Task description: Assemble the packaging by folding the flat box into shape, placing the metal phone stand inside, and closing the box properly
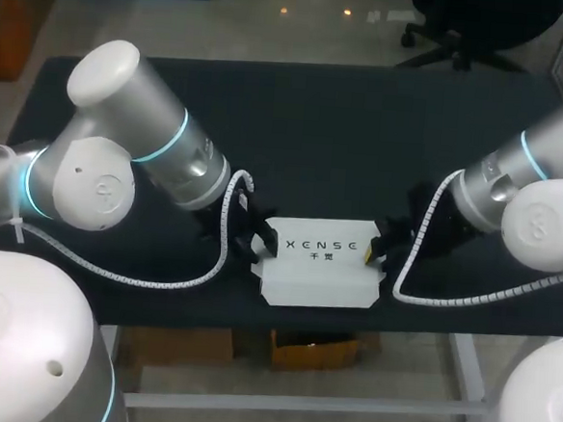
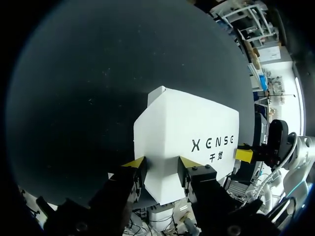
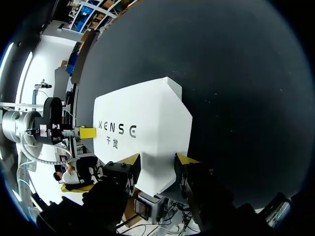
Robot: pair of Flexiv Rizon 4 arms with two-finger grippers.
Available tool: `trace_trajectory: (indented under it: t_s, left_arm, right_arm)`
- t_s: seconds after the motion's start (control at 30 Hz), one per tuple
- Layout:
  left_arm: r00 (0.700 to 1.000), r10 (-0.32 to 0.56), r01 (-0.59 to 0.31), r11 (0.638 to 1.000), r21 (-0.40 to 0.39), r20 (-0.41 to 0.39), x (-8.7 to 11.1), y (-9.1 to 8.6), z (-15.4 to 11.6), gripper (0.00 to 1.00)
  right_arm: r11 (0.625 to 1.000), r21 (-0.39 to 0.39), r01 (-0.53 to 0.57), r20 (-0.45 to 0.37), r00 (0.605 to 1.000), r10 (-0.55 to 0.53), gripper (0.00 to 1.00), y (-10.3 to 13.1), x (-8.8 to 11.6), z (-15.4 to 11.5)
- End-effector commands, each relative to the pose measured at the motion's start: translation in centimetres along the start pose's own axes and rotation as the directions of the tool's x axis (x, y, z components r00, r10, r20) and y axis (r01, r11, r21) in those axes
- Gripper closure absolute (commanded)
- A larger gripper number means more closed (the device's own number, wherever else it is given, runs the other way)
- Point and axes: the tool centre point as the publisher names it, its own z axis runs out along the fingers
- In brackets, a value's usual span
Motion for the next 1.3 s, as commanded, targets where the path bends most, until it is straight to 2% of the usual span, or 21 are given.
trace_trajectory:
  t_s: [0.03, 0.5, 0.83, 1.3]
  left_arm:
    - [1.0, 0.0, 0.0, 1.0, 0.003, -0.02, -0.47, 0.17, 1.1, 0.59]
    - [0.997, 0.0, 0.002, 1.0, 0.027, -0.077, -0.6, 0.47, 0.78, 0.63]
    - [0.993, 0.015, -0.009, 0.999, 0.053, -0.114, -0.76, 0.51, 0.71, 0.59]
    - [0.983, 0.027, -0.013, 0.997, 0.079, -0.18, -0.72, 0.15, 1.16, 0.62]
  right_arm:
    - [1.0, 0.005, 0.006, -0.035, 0.999, -0.006, 0.58, 0.03, -0.22, 0.34]
    - [1.0, -0.001, 0.028, -0.073, 0.997, -0.028, 0.6, 0.24, 0.19, 0.42]
    - [0.999, -0.009, 0.052, -0.098, 0.994, -0.053, 0.6, 0.11, 0.47, 0.59]
    - [0.999, -0.005, 0.049, -0.121, 0.991, -0.05, 0.63, 0.35, 0.42, 0.89]
